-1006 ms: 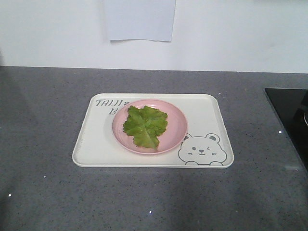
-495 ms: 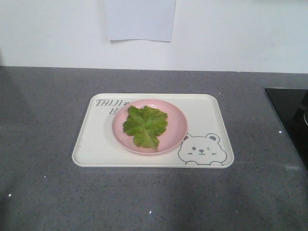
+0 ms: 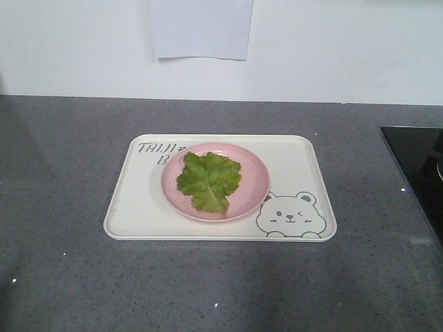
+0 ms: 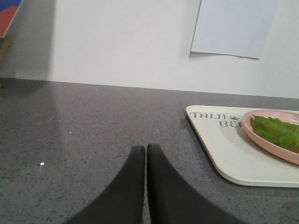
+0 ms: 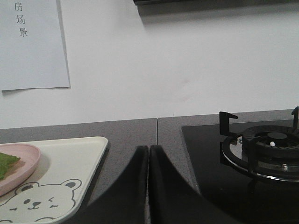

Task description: Transfer vegetables to tray and serve

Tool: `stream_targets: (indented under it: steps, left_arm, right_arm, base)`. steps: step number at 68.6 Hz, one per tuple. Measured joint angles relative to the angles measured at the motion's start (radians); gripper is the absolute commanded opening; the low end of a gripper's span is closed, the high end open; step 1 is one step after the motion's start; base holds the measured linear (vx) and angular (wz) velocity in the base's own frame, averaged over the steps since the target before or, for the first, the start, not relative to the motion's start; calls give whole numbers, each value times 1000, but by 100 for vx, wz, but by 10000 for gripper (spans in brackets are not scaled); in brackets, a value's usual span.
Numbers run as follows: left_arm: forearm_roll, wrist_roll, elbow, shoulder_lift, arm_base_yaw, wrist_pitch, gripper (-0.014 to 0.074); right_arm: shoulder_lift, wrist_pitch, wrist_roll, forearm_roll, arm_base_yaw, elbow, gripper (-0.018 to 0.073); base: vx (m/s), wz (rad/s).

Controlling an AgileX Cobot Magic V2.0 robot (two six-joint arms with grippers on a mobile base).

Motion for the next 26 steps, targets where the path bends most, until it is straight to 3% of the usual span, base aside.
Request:
stream_targets:
  steps: [26]
  left_arm:
    - [0, 0, 0, 0, 0, 0, -6]
  right_arm:
    - [0, 0, 0, 0, 0, 0, -3]
  base:
    - [0, 0]
